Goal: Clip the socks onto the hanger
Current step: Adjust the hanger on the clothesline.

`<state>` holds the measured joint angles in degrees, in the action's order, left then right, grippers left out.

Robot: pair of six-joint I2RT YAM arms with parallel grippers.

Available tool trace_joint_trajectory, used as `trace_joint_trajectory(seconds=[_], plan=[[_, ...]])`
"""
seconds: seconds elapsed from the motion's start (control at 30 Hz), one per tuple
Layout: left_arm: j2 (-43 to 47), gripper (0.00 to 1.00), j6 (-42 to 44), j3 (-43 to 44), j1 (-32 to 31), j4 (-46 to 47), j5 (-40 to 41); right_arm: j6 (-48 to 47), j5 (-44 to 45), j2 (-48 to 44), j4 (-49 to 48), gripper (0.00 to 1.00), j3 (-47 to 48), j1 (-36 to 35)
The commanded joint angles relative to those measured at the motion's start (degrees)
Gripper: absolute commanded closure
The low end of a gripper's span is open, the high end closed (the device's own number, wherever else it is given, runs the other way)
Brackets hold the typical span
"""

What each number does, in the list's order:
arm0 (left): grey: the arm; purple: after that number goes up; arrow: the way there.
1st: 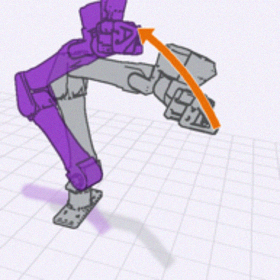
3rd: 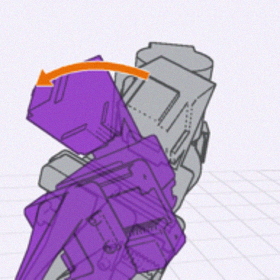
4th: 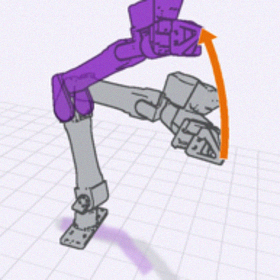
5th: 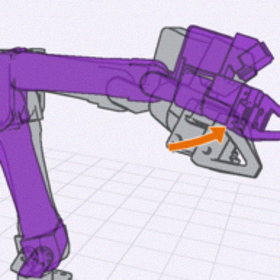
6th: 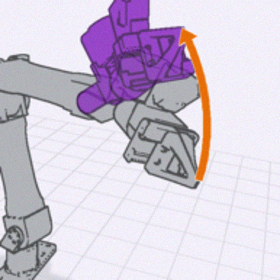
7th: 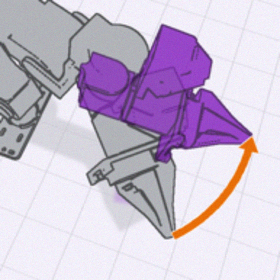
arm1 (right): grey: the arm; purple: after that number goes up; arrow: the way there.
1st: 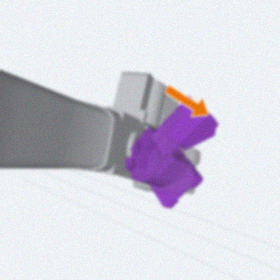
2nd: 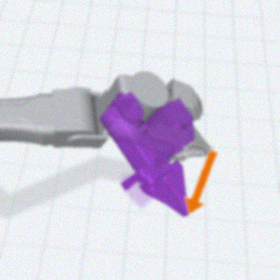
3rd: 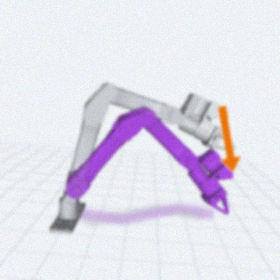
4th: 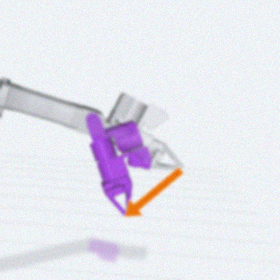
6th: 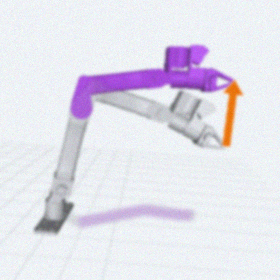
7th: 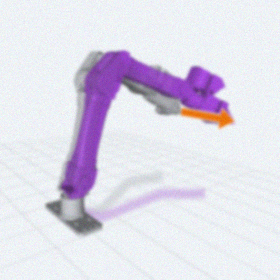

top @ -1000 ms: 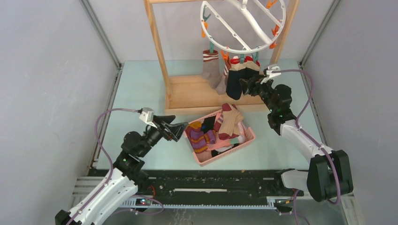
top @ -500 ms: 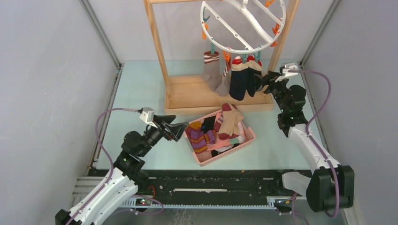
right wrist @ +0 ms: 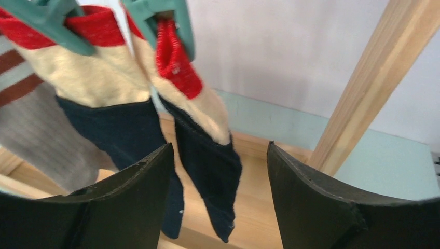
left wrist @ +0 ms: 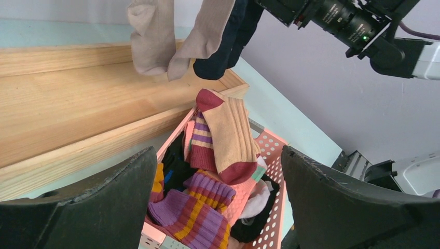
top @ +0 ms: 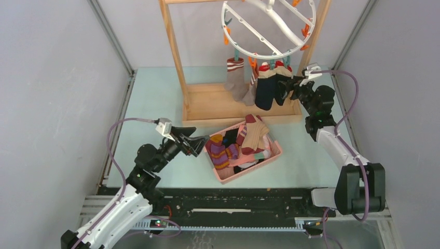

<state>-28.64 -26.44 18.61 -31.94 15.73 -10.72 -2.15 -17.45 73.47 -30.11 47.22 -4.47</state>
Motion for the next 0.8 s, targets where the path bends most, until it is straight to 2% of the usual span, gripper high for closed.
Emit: trace_joint_trajectory(seconds=[0.0,0.1,0.27,0.4,0.57,0.77], plan=[[1.0,0.07,1.7,3.7,0.2,1.3,-0.1,-2.5,-1.5,1.6,-3.8,0.28,4.1,2.1],[0.3,0.07,1.7,3.7,0.1,1.6,-0.3,-1.9,-3.0,2.9,-5.9,0.38,4.5,3.0],[-1.1,0.07,1.7,4.3,0.1,2.0,-0.9,0.1,-7.0,4.8,-9.4,0.71,5.1,3.3],[-1.4,0.07,1.7,4.4,0.1,2.0,-0.8,0.5,-6.8,5.1,-10.9,0.89,5.2,3.4],[-2.1,0.07,1.7,4.4,0.1,2.3,-0.9,1.1,3.1,5.3,-8.5,0.99,7.2,3.7],[-3.3,0.07,1.7,4.9,0.1,2.9,-1.3,3.7,16.6,7.3,-5.2,1.00,11.6,3.9]])
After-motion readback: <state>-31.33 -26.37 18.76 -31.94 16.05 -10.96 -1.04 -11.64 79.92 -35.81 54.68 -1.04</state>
